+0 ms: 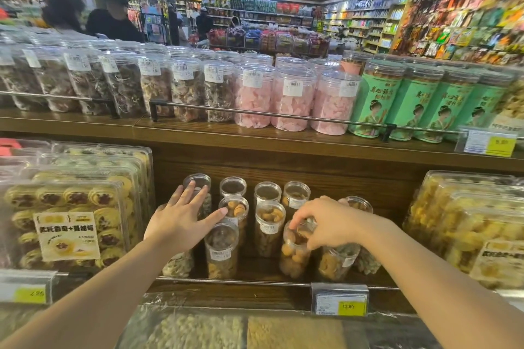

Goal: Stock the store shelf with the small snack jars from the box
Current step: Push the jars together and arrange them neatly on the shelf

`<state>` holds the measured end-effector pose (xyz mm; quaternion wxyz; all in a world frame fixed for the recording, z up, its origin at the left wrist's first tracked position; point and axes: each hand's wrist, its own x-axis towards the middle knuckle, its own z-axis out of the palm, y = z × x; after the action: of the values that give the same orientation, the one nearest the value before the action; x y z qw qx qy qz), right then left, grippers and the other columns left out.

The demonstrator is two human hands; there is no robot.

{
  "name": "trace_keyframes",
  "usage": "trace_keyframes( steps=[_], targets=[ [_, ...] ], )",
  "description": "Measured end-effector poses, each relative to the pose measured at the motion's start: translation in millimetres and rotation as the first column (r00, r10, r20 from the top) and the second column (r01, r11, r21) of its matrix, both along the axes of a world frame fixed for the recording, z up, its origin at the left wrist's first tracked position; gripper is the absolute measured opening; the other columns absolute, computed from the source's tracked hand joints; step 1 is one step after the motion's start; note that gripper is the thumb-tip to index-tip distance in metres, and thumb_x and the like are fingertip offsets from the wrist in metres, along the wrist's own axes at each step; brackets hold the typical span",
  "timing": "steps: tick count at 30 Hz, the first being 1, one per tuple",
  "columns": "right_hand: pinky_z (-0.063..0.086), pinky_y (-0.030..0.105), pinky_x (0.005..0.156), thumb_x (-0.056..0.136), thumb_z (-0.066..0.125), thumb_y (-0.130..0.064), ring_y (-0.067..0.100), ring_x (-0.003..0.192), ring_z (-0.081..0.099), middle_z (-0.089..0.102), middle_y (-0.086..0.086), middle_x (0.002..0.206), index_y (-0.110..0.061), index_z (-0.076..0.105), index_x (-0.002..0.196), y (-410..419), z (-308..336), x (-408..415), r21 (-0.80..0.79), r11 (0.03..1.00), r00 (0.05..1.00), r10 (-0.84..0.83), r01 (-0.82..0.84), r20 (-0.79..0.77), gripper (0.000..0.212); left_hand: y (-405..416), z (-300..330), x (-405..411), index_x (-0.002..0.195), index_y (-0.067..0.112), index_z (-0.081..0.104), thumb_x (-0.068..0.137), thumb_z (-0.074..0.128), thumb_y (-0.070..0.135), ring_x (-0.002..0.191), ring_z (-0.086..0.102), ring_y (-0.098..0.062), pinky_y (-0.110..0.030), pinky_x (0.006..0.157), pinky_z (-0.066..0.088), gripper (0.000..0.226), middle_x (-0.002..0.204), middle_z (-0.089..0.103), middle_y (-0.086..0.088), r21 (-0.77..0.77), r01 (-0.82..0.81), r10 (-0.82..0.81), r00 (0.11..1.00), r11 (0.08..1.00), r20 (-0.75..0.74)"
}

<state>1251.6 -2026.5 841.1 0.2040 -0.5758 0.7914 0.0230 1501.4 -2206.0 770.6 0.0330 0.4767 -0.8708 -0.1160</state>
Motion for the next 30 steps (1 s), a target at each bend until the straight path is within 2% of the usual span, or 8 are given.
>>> trace_keyframes(
  steps=[2, 4, 8, 10, 14, 16, 25, 30],
  targets=[
    [0.028, 0.055, 0.110, 0.070, 0.080, -0.052, 0.019, 0.135, 0.037, 0.052, -0.013, 0.140, -0.059, 0.061, 0.099, -1, 1, 0, -0.011, 1.000, 0.999, -0.006, 0.007, 0.047, 0.035, 0, 0, 0, 0.160, 0.045, 0.000, 0.076, 0.007, 0.095, 0.155, -0.013, -0.015, -0.052, 0.124, 0.008, 0.098, 0.168, -0.012, 0.013, 0.002, 0.001, -0.001, 1.000, 1.000, 0.003],
    [0.029, 0.049, 0.104, 0.068, 0.079, -0.065, 0.018, 0.128, 0.040, 0.054, -0.014, 0.131, -0.054, 0.057, 0.106, -1, -3, 5, -0.052, 0.999, 1.000, 0.000, 0.000, 0.003, 0.045, -1, 0, 0, 0.160, 0.045, 0.000, 0.076, 0.007, 0.095, 0.155, -0.013, -0.015, -0.052, 0.124, 0.008, 0.098, 0.168, -0.012, 0.013, 0.002, -0.001, 0.001, 1.000, 1.000, 0.005],
    [0.027, 0.049, 0.107, 0.075, 0.082, -0.049, 0.018, 0.130, 0.038, 0.052, -0.012, 0.135, -0.051, 0.058, 0.123, -1, -2, 11, -0.022, 0.999, 0.999, 0.046, -0.045, 0.028, 0.055, -1, -1, -1, 0.160, 0.045, 0.000, 0.075, 0.006, 0.096, 0.155, -0.013, -0.015, -0.053, 0.124, 0.008, 0.099, 0.168, -0.012, 0.013, -0.004, -0.003, 0.003, 1.000, 1.000, 0.005],
    [0.025, 0.050, 0.107, 0.074, 0.079, -0.058, 0.017, 0.131, 0.032, 0.047, -0.014, 0.138, -0.049, 0.057, 0.128, 1, 1, 11, -0.029, 0.999, 0.999, 0.032, -0.032, 0.021, 0.058, -1, -1, -1, 0.160, 0.045, 0.000, 0.075, 0.006, 0.096, 0.155, -0.013, -0.016, -0.053, 0.124, 0.008, 0.100, 0.168, -0.011, 0.012, -0.002, -0.002, 0.002, 1.000, 1.000, 0.004],
    [0.029, 0.043, 0.093, 0.076, 0.080, -0.051, 0.019, 0.120, 0.039, 0.051, -0.012, 0.124, -0.048, 0.054, 0.125, 5, -5, 17, -0.068, 0.997, 0.997, 0.033, -0.037, -0.066, 0.056, -2, -1, -1, 0.160, 0.045, 0.000, 0.074, 0.005, 0.096, 0.155, -0.013, -0.016, -0.053, 0.124, 0.008, 0.100, 0.168, -0.011, 0.012, -0.008, -0.003, 0.003, 1.000, 1.000, 0.002],
    [0.029, 0.043, 0.095, 0.075, 0.081, -0.044, 0.019, 0.121, 0.036, 0.049, -0.013, 0.127, -0.051, 0.052, 0.127, 4, -3, 16, -0.039, 0.998, 0.998, 0.049, -0.051, -0.048, 0.060, -1, -1, -1, 0.160, 0.045, 0.000, 0.074, 0.006, 0.096, 0.155, -0.012, -0.016, -0.053, 0.124, 0.009, 0.100, 0.168, -0.011, 0.012, -0.007, -0.005, 0.005, 1.000, 1.000, 0.003],
    [0.027, 0.042, 0.095, 0.071, 0.079, -0.062, 0.018, 0.128, 0.040, 0.059, -0.013, 0.126, -0.044, 0.056, 0.132, 9, -12, 8, -0.103, 0.994, 0.997, -0.024, 0.017, -0.071, 0.067, 2, 3, 0, 0.160, 0.044, 0.001, 0.074, 0.007, 0.095, 0.156, -0.011, -0.016, -0.053, 0.123, 0.009, 0.100, 0.168, -0.010, 0.011, 0.002, 0.007, -0.007, 1.000, 1.000, -0.001],
    [0.027, 0.047, 0.110, 0.076, 0.068, -0.075, 0.015, 0.131, 0.043, 0.056, -0.013, 0.139, -0.044, 0.052, 0.140, 19, -1, 8, -0.193, 0.978, 0.996, -0.082, 0.076, -0.025, 0.073, 3, 4, 0, 0.160, 0.044, 0.001, 0.075, 0.007, 0.095, 0.155, -0.011, -0.016, -0.053, 0.123, 0.009, 0.099, 0.168, -0.011, 0.012, -0.001, 0.007, -0.007, 1.000, 1.000, -0.001]
  ],
)
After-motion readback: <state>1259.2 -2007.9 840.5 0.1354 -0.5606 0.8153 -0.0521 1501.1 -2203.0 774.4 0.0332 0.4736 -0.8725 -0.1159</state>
